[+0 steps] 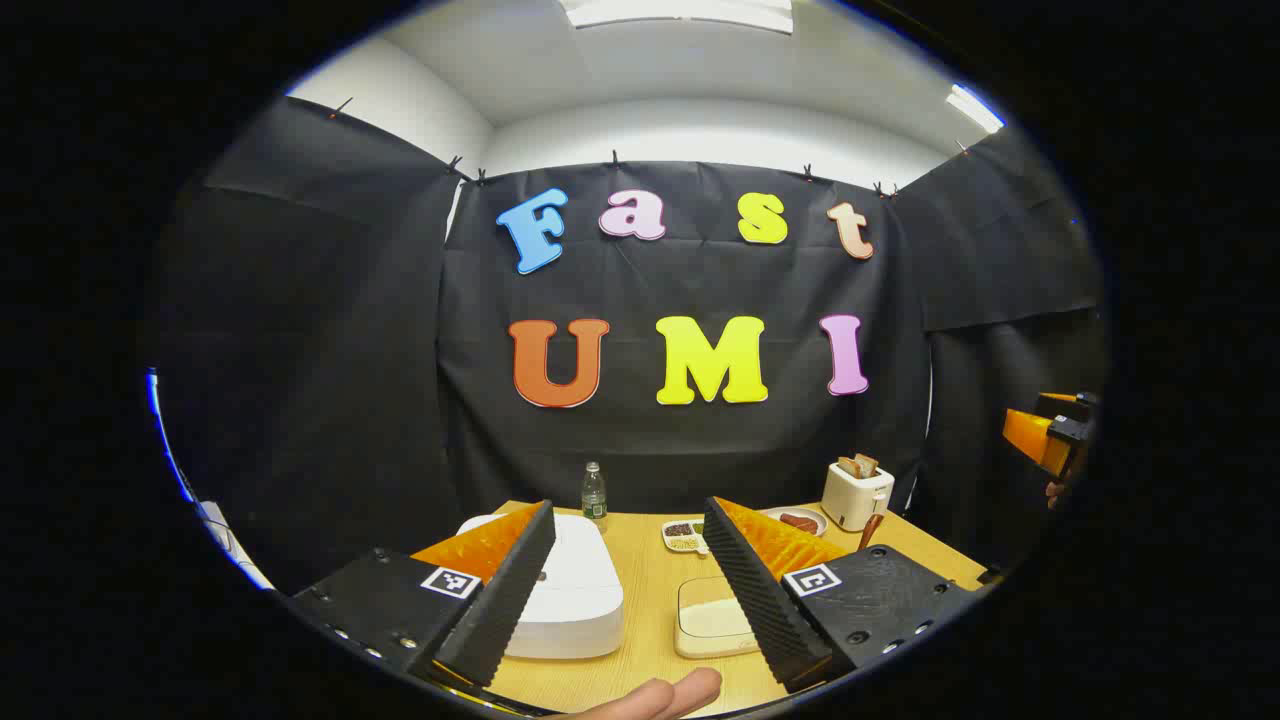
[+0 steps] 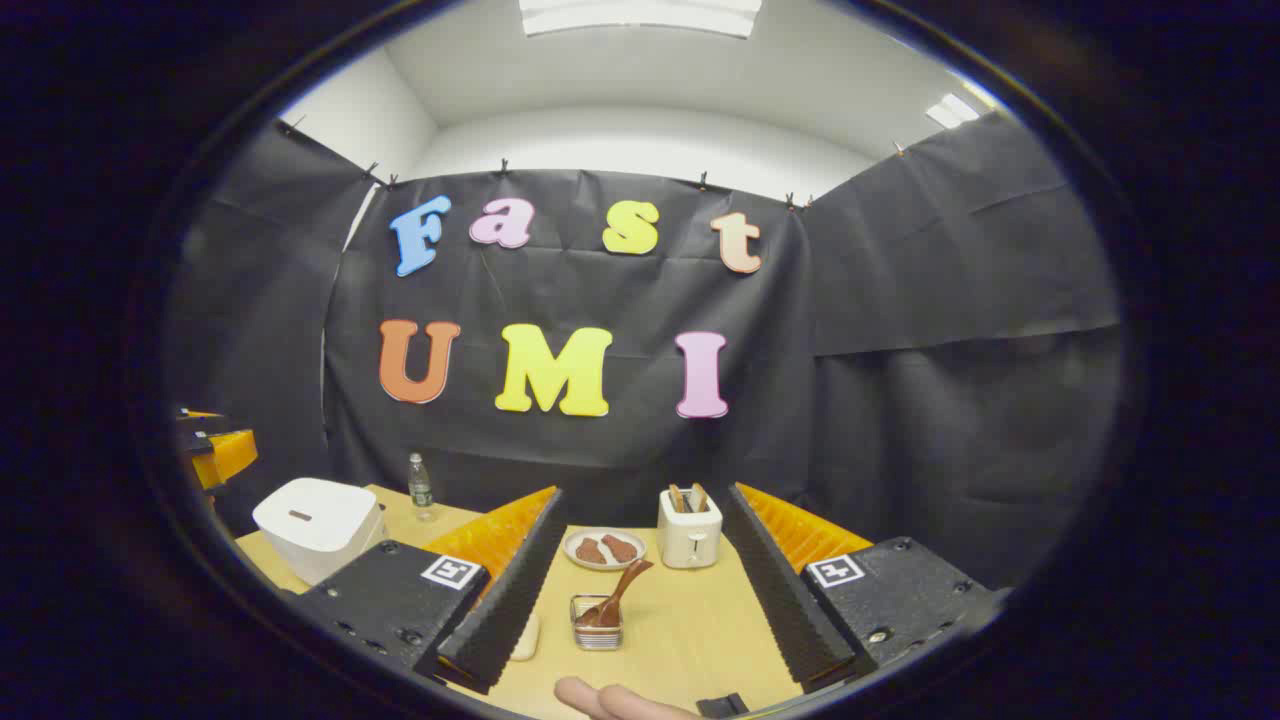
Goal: Close the left gripper, press the button to open the rice cooker; take a wooden spoon from the chopstick holder with the right hand, scoop a spoonful of rice and pour it into the rice cooker, then put the wooden spoon back into the chopstick holder.
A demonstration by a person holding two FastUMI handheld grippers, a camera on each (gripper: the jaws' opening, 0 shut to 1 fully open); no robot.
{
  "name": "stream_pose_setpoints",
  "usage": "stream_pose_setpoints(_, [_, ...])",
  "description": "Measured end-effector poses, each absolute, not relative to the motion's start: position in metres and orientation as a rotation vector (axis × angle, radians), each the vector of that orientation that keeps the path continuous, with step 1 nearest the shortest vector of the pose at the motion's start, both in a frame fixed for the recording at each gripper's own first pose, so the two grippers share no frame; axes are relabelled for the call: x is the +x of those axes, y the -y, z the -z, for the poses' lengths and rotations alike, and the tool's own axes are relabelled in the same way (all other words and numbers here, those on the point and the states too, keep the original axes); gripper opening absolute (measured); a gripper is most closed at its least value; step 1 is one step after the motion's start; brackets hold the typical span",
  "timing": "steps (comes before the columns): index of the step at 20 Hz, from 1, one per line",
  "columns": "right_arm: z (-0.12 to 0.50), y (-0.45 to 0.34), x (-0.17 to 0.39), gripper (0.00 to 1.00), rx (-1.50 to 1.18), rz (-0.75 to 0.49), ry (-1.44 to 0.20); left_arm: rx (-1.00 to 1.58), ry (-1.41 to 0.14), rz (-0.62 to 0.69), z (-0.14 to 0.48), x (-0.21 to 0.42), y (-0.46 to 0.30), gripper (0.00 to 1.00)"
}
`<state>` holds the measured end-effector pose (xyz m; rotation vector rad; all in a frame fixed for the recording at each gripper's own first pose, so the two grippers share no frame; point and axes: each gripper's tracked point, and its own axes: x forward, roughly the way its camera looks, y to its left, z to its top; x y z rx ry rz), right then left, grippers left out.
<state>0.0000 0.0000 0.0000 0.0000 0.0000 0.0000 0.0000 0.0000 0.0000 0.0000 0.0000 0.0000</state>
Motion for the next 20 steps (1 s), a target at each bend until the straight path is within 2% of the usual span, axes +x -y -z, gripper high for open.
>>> stream_pose_setpoints(17, [0.038,0.001,0.016,1.00,0.048,-0.012,-0.056,-0.011,0.018,-0.011,0.007,0.013,-0.010,0.94])
stream_pose_setpoints(19, [0.045,-0.005,0.016,1.00,0.047,-0.025,-0.068,-0.021,0.022,-0.008,0.004,0.016,-0.015,0.88])
stream_pose_setpoints(20, [0.045,-0.009,0.017,1.00,0.050,-0.032,-0.068,-0.022,0.027,-0.004,0.001,0.016,-0.015,0.80])
